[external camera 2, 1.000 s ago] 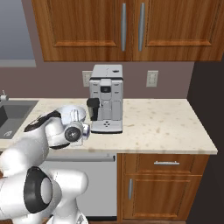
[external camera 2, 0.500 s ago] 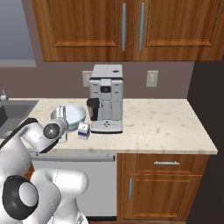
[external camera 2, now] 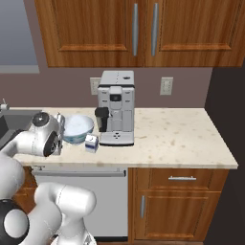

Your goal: Gather the eggs and milk located in the vicinity of the sink area and place them right next to the bowl.

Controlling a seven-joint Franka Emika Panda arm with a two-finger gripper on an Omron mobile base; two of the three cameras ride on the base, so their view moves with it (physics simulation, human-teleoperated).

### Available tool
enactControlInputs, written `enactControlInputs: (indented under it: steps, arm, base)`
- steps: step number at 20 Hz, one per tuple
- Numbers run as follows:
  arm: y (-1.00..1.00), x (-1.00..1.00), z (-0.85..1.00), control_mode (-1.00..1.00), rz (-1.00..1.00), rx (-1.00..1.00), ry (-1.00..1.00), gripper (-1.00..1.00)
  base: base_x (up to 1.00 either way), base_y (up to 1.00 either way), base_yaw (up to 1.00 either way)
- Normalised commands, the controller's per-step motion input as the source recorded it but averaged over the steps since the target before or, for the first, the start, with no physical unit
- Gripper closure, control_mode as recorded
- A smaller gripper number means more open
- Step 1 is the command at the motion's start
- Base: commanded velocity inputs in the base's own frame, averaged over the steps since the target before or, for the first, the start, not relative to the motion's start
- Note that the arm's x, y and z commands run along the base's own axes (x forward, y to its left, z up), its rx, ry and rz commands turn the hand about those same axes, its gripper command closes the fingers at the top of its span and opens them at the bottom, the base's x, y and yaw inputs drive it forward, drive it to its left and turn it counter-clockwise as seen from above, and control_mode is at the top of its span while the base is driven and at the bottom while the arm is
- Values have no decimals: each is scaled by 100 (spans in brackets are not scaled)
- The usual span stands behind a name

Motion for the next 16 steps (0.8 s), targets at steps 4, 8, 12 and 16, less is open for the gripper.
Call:
enactControlInputs:
  steps: [4, 8, 12, 16]
  arm:
    - [1, -5, 18, -100, 0, -10, 58, -100]
    - [3, 0, 4, -100, 2, -12, 49, -100]
    - [15, 0, -9, -100, 5, -17, 38, -100]
    - [24, -4, -21, -100, 11, -18, 12, -100]
  base:
    - [0, 0, 0]
    - [0, 0, 0]
    - [0, 0, 0]
    - [0, 0, 0]
